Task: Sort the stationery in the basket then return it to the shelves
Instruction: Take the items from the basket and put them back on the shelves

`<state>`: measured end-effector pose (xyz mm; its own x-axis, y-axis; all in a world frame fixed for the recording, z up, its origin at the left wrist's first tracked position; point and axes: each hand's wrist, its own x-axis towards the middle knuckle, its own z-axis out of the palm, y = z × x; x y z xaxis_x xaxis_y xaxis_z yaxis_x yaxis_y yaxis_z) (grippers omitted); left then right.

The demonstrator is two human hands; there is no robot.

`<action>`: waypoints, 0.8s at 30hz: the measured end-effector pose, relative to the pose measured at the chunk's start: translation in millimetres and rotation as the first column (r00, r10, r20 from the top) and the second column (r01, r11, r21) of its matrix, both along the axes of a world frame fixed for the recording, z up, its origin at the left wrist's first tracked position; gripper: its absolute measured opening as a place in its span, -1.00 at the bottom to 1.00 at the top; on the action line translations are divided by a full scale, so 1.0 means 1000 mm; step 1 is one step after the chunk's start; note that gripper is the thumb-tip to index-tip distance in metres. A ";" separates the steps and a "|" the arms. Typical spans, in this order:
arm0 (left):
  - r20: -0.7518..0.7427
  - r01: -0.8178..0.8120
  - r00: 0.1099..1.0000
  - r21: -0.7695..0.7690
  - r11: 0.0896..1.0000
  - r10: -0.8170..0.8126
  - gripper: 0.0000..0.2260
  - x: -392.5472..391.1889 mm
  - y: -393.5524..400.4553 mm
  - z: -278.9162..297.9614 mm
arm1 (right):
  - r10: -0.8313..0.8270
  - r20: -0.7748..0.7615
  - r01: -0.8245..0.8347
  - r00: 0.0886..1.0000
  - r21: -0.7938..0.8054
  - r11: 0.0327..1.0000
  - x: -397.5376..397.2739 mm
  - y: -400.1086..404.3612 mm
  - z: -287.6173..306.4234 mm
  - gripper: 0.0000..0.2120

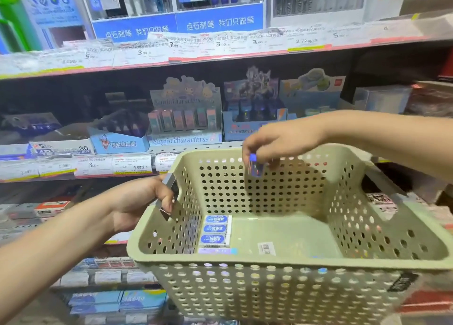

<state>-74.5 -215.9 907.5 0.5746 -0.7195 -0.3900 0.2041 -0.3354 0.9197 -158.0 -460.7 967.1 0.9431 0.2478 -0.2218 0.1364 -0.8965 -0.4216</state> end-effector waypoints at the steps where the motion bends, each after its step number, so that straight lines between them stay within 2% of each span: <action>1: 0.004 -0.009 1.000 -0.001 1.000 0.009 -0.54 0.001 -0.001 -0.001 | -0.031 0.055 0.029 0.998 0.039 0.999 0.003 -0.005 0.006 -0.83; 5: -0.002 -0.044 0.999 -0.007 0.999 0.044 -0.54 0.002 0.000 -0.001 | -0.161 0.287 0.146 0.944 0.071 0.987 0.025 -0.029 0.021 -0.81; 9: -0.010 -0.067 0.998 -0.010 0.998 0.067 -0.52 0.006 0.000 -0.001 | -0.273 0.428 0.331 0.862 -0.066 0.941 0.053 -0.052 0.025 -0.73; 13: -0.014 -0.087 0.996 -0.020 0.996 0.086 -0.52 0.009 0.001 -0.003 | -0.245 0.464 0.320 0.851 -0.090 0.943 0.074 -0.056 0.017 -0.73; 16: -0.019 -0.095 0.995 -0.015 0.995 0.095 -0.46 0.011 0.002 -0.005 | -0.207 0.484 0.324 0.851 -0.172 0.930 0.090 -0.057 0.013 -0.69; 24: -0.036 -0.119 0.992 -0.020 0.993 0.118 -0.48 0.013 0.001 -0.004 | -0.137 0.483 0.292 0.865 -0.262 0.920 0.104 -0.063 0.011 -0.66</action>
